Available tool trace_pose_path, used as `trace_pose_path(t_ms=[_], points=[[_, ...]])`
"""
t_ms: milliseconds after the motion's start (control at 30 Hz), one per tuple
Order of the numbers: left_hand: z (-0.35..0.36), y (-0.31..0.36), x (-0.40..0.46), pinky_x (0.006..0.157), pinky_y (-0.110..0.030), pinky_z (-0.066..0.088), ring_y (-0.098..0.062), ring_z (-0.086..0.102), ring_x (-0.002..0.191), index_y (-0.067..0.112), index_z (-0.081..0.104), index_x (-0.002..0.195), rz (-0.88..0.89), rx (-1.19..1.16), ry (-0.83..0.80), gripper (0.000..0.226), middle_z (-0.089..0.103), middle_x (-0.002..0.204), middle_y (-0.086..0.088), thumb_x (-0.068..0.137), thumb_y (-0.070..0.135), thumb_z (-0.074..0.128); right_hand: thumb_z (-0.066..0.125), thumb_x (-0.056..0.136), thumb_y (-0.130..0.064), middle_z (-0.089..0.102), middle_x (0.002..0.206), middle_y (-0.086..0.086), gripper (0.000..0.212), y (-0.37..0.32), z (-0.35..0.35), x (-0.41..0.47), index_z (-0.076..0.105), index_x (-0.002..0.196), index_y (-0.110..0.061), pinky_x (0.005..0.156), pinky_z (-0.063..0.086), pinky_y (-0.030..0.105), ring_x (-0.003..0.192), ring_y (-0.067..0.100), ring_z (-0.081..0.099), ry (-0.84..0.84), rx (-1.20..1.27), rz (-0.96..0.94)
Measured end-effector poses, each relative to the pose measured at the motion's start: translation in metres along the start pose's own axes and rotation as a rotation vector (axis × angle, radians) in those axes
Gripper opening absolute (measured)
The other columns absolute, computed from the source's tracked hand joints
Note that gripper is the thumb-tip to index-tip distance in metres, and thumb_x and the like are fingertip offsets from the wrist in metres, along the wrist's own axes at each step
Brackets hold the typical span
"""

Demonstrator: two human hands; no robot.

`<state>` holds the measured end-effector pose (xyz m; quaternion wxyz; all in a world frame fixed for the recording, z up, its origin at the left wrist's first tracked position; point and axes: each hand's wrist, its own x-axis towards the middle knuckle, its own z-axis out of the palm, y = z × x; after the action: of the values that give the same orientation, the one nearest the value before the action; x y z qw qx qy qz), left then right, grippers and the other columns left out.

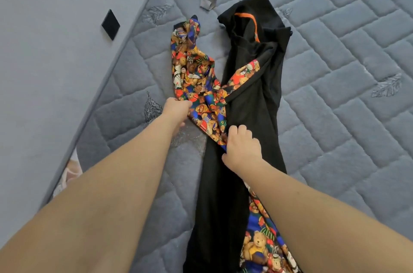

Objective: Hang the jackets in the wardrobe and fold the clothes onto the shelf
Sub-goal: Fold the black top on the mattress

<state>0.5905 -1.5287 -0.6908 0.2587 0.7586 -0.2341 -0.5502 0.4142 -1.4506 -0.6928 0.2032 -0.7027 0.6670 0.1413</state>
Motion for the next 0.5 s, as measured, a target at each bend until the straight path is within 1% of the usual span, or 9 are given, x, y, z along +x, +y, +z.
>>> trace_pose_path(t_ms=[33, 67, 100, 133, 167, 300, 400, 500], points=[[0.004, 0.002, 0.003, 0.073, -0.033, 0.045, -0.024, 0.059, 0.091, 0.013, 0.051, 0.111, -0.036, -0.04, -0.004, 0.018, 0.061, 0.097, -0.006, 0.096, 0.021, 0.058, 0.075, 0.079, -0.037, 0.044, 0.118, 0.005, 0.06, 0.003, 0.002, 0.003, 0.038, 0.122, -0.019, 0.071, 0.039, 0.03, 0.105, 0.021, 0.049, 0.015, 0.002, -0.02], [0.009, 0.004, 0.006, 0.069, -0.032, 0.045, -0.024, 0.06, 0.086, 0.012, 0.053, 0.105, -0.058, -0.065, -0.011, 0.012, 0.061, 0.09, -0.005, 0.097, 0.019, 0.056, 0.074, 0.08, -0.034, 0.044, 0.117, 0.005, 0.058, 0.008, 0.001, 0.006, 0.038, 0.121, -0.019, 0.069, 0.04, 0.029, 0.104, 0.021, 0.049, 0.015, 0.015, -0.038], [0.013, 0.005, 0.006, 0.065, -0.031, 0.045, -0.023, 0.06, 0.079, 0.012, 0.055, 0.095, -0.078, -0.078, -0.017, 0.004, 0.06, 0.083, -0.005, 0.097, 0.016, 0.054, 0.074, 0.08, -0.032, 0.044, 0.117, 0.005, 0.055, 0.013, -0.001, 0.009, 0.038, 0.12, -0.02, 0.068, 0.04, 0.029, 0.103, 0.02, 0.049, 0.002, 0.045, -0.046], [0.016, 0.004, 0.006, 0.062, -0.03, 0.046, -0.022, 0.059, 0.072, 0.013, 0.054, 0.088, -0.096, -0.081, -0.026, 0.009, 0.06, 0.079, -0.005, 0.096, 0.013, 0.051, 0.073, 0.081, -0.029, 0.045, 0.116, 0.004, 0.053, 0.018, -0.003, 0.012, 0.038, 0.119, -0.02, 0.066, 0.041, 0.03, 0.101, 0.02, 0.049, -0.017, 0.088, -0.048], [0.019, 0.004, 0.004, 0.06, -0.031, 0.048, -0.021, 0.059, 0.069, 0.013, 0.052, 0.085, -0.109, -0.093, -0.031, 0.012, 0.06, 0.078, -0.005, 0.095, 0.01, 0.048, 0.071, 0.082, -0.027, 0.047, 0.114, 0.004, 0.049, 0.023, -0.006, 0.014, 0.039, 0.118, -0.021, 0.065, 0.041, 0.03, 0.097, 0.019, 0.049, -0.032, 0.133, -0.048], [0.029, 0.014, -0.013, 0.064, -0.034, 0.051, -0.02, 0.06, 0.071, 0.014, 0.052, 0.085, -0.081, -0.175, -0.01, 0.008, 0.059, 0.075, -0.005, 0.09, 0.009, 0.047, 0.055, 0.09, -0.024, 0.057, 0.101, 0.004, 0.022, 0.05, -0.018, 0.005, 0.044, 0.109, -0.021, 0.061, 0.044, 0.033, 0.079, 0.022, 0.054, -0.01, 0.322, -0.064], [0.056, 0.04, -0.043, 0.066, -0.033, 0.055, -0.017, 0.059, 0.064, 0.014, 0.054, 0.084, -0.006, -0.226, 0.013, 0.006, 0.055, 0.069, -0.003, 0.085, 0.009, 0.05, 0.05, 0.094, -0.026, 0.061, 0.094, 0.004, 0.014, 0.086, -0.03, -0.013, 0.049, 0.108, -0.02, 0.064, 0.051, 0.036, 0.079, 0.024, 0.059, 0.066, 0.59, 0.044], [0.115, 0.07, -0.083, 0.066, -0.033, 0.058, -0.018, 0.062, 0.059, 0.012, 0.057, 0.082, 0.053, -0.317, -0.053, 0.008, 0.057, 0.061, -0.002, 0.082, 0.007, 0.05, 0.051, 0.09, -0.022, 0.06, 0.092, 0.007, 0.011, 0.146, -0.046, -0.029, 0.051, 0.1, -0.017, 0.064, 0.046, 0.036, 0.08, 0.027, 0.057, 0.182, 0.79, 0.153]])
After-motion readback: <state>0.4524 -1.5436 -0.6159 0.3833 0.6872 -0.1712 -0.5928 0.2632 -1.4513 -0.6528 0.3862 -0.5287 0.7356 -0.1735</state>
